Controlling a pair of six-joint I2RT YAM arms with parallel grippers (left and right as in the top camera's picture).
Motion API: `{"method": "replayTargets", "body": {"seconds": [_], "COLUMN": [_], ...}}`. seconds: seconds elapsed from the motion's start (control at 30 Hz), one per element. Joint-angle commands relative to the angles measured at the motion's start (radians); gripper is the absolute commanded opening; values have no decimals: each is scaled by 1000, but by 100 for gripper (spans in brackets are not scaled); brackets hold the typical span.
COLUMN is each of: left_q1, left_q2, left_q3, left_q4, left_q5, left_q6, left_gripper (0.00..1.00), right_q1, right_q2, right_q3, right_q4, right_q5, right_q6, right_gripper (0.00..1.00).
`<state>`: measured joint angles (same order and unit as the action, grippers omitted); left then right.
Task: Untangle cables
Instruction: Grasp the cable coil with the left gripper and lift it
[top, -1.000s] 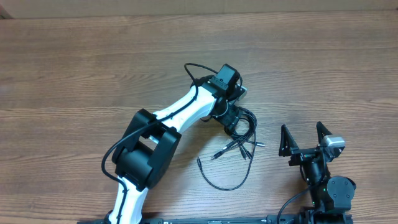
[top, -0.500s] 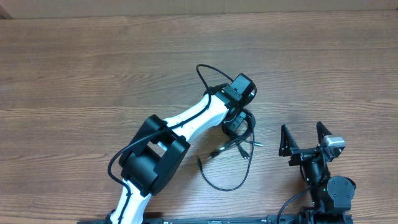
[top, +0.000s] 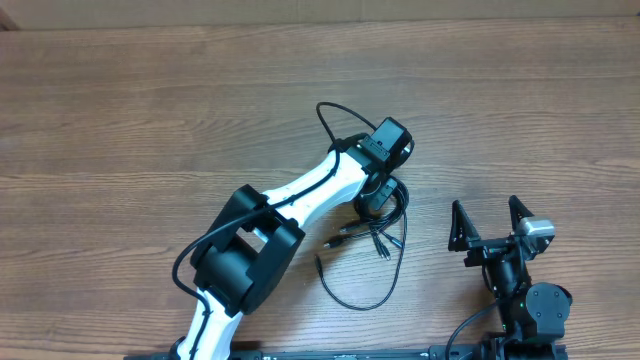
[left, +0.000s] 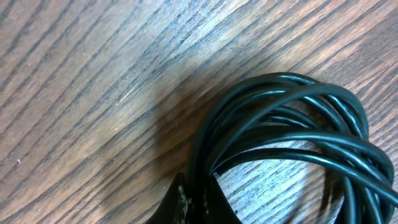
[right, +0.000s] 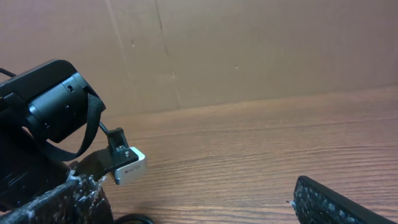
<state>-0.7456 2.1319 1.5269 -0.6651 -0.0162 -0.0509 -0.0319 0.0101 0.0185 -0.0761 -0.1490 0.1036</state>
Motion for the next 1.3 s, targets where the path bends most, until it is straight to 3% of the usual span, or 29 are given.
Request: {"method": "replayTargets", "body": {"seconds": [0.0, 0.33, 0.67, 0.77, 0.83, 0.97, 1.17, 1.27], "left_q1": [3, 3, -2, -2, -2, -2, -9, -17], "left_q2": [-100, -388, -561, -583, -595, -597, -597, -597], "left_q3": [29, 29, 29, 29, 29, 29, 29, 29], "left_q4": [15, 34, 12, -10, -27, -31, 12, 24], "left_q5": [-20, -18, 26, 27, 35, 41, 251, 248], "left_q6": [4, 122, 112, 64, -33, -175, -373, -402], "left_gripper": [4, 4, 4, 4, 4, 4, 4, 4], "right_q1": [4, 4, 4, 4, 4, 4, 4, 4], "right_q2": [-7, -7, -7, -7, -7, -7, -7, -7], "right_q3": [-10, -10, -10, -10, -10, -10, -10, -10], "right_q4": [3, 3, 3, 3, -5, -2, -6, -8], "right_q5": [10, 10, 10, 37, 193, 208, 181, 101], "right_q6": [-3, -3, -3, -4, -3, -3, 13, 218], "right_gripper": [100, 100, 100, 100, 100, 100, 100, 100]}}
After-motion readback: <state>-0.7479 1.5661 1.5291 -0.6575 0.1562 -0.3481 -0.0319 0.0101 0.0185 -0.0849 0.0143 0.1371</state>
